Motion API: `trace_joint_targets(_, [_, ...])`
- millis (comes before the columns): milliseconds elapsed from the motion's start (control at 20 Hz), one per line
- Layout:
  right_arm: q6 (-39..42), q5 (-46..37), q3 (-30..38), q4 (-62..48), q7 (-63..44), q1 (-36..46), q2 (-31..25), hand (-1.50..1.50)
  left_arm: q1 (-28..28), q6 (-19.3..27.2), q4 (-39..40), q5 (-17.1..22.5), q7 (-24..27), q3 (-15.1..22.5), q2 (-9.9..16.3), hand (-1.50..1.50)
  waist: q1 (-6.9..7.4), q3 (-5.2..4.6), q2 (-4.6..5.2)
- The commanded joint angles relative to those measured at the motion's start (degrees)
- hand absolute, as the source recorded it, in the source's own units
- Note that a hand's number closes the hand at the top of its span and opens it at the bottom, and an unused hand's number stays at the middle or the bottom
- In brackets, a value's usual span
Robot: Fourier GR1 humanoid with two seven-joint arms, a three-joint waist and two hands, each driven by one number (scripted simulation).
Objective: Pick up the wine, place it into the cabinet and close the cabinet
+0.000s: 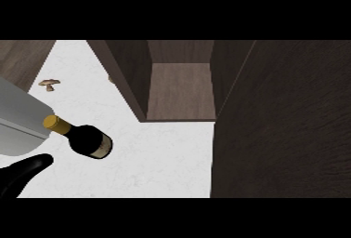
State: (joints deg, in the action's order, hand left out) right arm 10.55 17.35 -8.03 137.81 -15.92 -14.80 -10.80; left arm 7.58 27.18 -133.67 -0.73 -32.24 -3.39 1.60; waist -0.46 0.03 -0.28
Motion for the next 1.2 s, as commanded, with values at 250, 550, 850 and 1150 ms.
trace_joint_targets(250, [-4.9, 3.51, -2.0, 14.66, -10.81, -1.65, 0.32, -1.5, 4.42, 4.52, -8.14, -8.99, -14.9, 2.56, 2.65, -1.5, 0.04, -0.01, -0.06])
trace_joint_targets(550, [-5.46, 2.94, -2.94, 16.01, -10.89, -1.75, 0.45, -1.5, 9.67, 6.07, -8.17, -11.17, -21.51, 0.06, 5.5, -1.5, -0.23, 0.01, -0.18])
trace_joint_targets(850, [-5.4, 2.8, -4.12, 17.09, -11.18, -1.42, -0.59, -1.5, 7.16, 7.3, -10.57, -14.06, -22.33, 1.3, 6.07, -1.5, -0.1, 0.01, -0.39])
trace_joint_targets(1150, [-6.08, 3.8, -2.36, 17.1, -11.46, -1.88, -1.38, -1.5, 8.09, 8.0, -9.51, -13.77, -20.5, 1.32, 6.7, -1.5, -0.34, -0.02, -0.17])
